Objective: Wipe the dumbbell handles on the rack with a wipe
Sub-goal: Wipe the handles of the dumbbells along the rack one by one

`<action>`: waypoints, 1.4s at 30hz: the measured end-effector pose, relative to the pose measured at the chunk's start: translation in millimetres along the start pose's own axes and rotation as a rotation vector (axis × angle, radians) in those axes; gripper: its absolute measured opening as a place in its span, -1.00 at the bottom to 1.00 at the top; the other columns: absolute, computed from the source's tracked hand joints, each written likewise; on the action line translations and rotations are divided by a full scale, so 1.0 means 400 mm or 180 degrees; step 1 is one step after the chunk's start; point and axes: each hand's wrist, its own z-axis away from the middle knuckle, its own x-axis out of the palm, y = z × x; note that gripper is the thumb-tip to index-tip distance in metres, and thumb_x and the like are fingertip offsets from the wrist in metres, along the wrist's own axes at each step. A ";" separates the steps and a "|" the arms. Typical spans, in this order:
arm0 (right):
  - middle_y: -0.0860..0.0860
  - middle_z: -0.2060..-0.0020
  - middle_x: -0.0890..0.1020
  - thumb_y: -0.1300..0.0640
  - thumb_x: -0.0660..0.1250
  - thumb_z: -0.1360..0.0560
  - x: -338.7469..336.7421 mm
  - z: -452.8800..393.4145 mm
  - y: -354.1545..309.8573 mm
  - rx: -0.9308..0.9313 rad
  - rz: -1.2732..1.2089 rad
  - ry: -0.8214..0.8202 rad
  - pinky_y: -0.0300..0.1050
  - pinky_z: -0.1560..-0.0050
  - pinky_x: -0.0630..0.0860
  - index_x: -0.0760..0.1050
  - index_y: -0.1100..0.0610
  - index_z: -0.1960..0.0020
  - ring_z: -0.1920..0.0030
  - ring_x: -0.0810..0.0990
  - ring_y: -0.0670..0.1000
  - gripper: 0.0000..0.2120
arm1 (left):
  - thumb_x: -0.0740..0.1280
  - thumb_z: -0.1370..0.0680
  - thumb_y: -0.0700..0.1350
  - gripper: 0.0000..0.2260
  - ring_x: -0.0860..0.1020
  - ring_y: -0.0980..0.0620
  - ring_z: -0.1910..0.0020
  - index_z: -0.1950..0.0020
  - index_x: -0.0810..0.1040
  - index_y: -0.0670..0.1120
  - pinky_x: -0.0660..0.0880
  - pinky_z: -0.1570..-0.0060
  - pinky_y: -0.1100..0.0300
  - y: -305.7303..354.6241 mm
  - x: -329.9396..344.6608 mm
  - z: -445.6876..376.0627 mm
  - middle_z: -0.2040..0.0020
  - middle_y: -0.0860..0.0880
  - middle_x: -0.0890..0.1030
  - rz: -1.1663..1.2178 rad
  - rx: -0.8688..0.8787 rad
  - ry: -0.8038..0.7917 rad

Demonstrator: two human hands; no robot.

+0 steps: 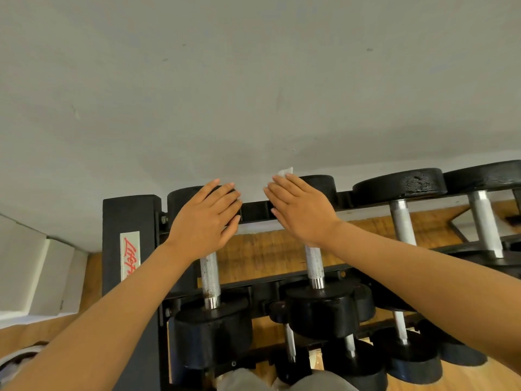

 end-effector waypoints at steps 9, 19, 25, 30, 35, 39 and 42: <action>0.10 -0.57 0.11 0.47 0.25 -0.41 0.031 0.195 0.119 -0.0372 -0.0574 0.0410 0.06 -0.53 0.07 0.05 0.15 -0.58 -0.56 0.06 0.10 -0.19 | 0.16 -0.63 -0.04 -0.64 0.55 -0.12 -0.29 -0.16 0.67 -0.20 0.28 -0.43 -0.06 0.010 0.003 -0.002 -0.19 -0.15 0.65 0.0155 -0.0161 0.0120; -0.01 -0.57 0.05 -0.05 -0.09 -0.67 -0.003 0.099 0.011 0.1417 -0.2078 0.0596 -0.11 -0.54 -0.04 -0.01 0.10 -0.56 -0.57 -0.11 -0.05 -0.50 | 0.20 -0.61 -0.12 -0.70 0.60 -0.12 -0.21 -0.09 0.68 -0.22 0.34 -0.39 -0.05 0.027 0.002 -0.016 -0.12 -0.15 0.67 0.0521 -0.0460 0.0430; 0.08 -0.53 0.24 0.44 0.38 -0.45 0.031 0.188 -0.026 0.1136 -0.1659 0.0954 -0.07 -0.38 0.35 0.23 0.17 -0.52 -0.54 0.15 0.07 -0.30 | 0.20 -0.63 -0.12 -0.69 0.55 -0.07 -0.29 -0.21 0.62 -0.23 0.32 -0.43 -0.01 0.078 -0.017 -0.039 -0.20 -0.14 0.64 0.1020 -0.0515 0.0483; 0.16 -0.32 0.51 0.46 0.44 -0.39 0.005 0.197 -0.029 0.1220 -0.1679 0.1359 0.00 -0.34 0.44 0.43 0.24 -0.37 -0.36 0.44 0.11 -0.42 | 0.22 -0.62 -0.10 -0.70 0.57 -0.07 -0.26 -0.22 0.62 -0.22 0.35 -0.41 0.01 0.130 -0.021 -0.083 -0.20 -0.15 0.64 0.1352 -0.0301 0.0524; 0.17 -0.15 0.58 0.28 0.33 -0.53 -0.012 0.230 0.004 0.1153 -0.1424 0.1456 -0.05 -0.18 0.50 0.48 0.26 -0.31 -0.15 0.53 0.10 -0.65 | 0.20 -0.63 -0.06 -0.67 0.55 -0.06 -0.27 -0.24 0.61 -0.21 0.33 -0.43 0.05 0.173 -0.030 -0.145 -0.22 -0.14 0.63 0.1441 -0.0295 0.0446; 0.16 -0.12 0.59 0.12 0.17 -0.62 -0.033 0.291 0.060 0.1288 -0.1404 0.1440 -0.16 -0.22 0.39 0.52 0.26 -0.27 -0.14 0.52 0.06 -0.67 | 0.17 -0.63 -0.04 -0.64 0.53 -0.08 -0.28 -0.27 0.58 -0.22 0.19 -0.47 0.13 0.217 -0.040 -0.187 -0.23 -0.14 0.61 0.1391 -0.0383 0.0283; 0.18 -0.11 0.59 0.11 0.14 -0.63 -0.038 0.352 0.124 0.1380 -0.1310 0.1522 -0.21 -0.21 0.35 0.53 0.28 -0.26 -0.13 0.51 0.07 -0.66 | 0.18 -0.62 -0.03 -0.63 0.52 -0.08 -0.30 -0.28 0.57 -0.22 0.18 -0.45 0.10 0.270 -0.047 -0.219 -0.26 -0.15 0.60 0.1219 -0.0471 0.0166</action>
